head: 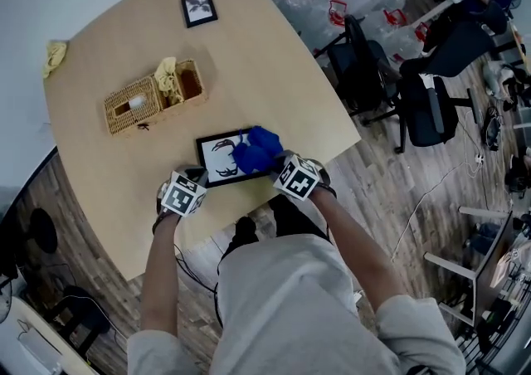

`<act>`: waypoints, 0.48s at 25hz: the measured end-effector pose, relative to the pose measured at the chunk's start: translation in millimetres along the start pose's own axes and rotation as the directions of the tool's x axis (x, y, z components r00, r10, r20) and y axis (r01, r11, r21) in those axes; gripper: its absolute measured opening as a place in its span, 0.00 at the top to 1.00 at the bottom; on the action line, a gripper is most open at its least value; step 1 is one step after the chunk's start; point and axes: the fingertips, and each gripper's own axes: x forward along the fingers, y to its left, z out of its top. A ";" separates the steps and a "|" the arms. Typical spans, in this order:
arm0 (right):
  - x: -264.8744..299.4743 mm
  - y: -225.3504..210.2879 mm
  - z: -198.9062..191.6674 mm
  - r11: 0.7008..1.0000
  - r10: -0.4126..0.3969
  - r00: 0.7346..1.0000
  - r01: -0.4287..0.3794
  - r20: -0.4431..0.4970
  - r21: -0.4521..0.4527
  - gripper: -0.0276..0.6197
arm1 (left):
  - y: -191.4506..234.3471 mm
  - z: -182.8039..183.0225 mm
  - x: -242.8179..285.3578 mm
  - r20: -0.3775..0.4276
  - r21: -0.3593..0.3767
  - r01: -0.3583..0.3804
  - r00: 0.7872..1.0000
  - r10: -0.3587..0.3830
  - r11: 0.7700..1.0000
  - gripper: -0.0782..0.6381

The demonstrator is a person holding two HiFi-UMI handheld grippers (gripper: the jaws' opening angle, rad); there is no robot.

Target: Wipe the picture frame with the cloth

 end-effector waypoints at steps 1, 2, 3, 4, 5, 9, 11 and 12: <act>-0.4 3.0 -1.2 1.000 0.001 1.000 -0.001 0.000 0.003 0.89 | -0.5 -0.3 -1.0 0.002 0.000 0.001 1.000 -0.001 1.000 0.82; -1.4 5.6 -3.3 1.000 0.004 1.000 -0.004 0.000 0.007 0.89 | -1.5 0.2 -1.3 0.006 -0.002 0.001 1.000 -0.001 1.000 0.82; -2.9 7.3 -6.4 1.000 0.008 1.000 -0.008 -0.001 0.013 0.89 | -2.7 1.4 -0.8 0.013 -0.006 0.002 1.000 -0.002 1.000 0.82; -4.3 8.6 -9.8 1.000 0.010 1.000 -0.010 -0.003 0.020 0.89 | -3.9 2.6 0.3 0.021 -0.012 0.003 1.000 -0.003 1.000 0.82; -5.2 10.1 -12.4 1.000 0.013 1.000 -0.013 -0.005 0.025 0.89 | -4.5 3.2 1.1 0.028 -0.019 0.003 1.000 -0.003 1.000 0.82; -5.5 18.6 -14.5 1.000 0.024 1.000 -0.023 -0.011 0.021 0.89 | -2.6 1.3 -1.2 0.036 -0.033 -0.001 0.999 0.003 0.999 0.82; -6.8 20.3 -17.1 0.999 0.027 1.000 -0.027 -0.011 0.029 0.89 | -3.2 2.9 -0.7 0.036 -0.037 0.003 0.999 -0.001 0.999 0.82; -7.0 20.7 -17.9 0.999 0.028 1.000 -0.027 -0.010 0.035 0.88 | -3.3 3.2 -0.4 0.038 -0.041 0.007 0.999 -0.005 0.999 0.82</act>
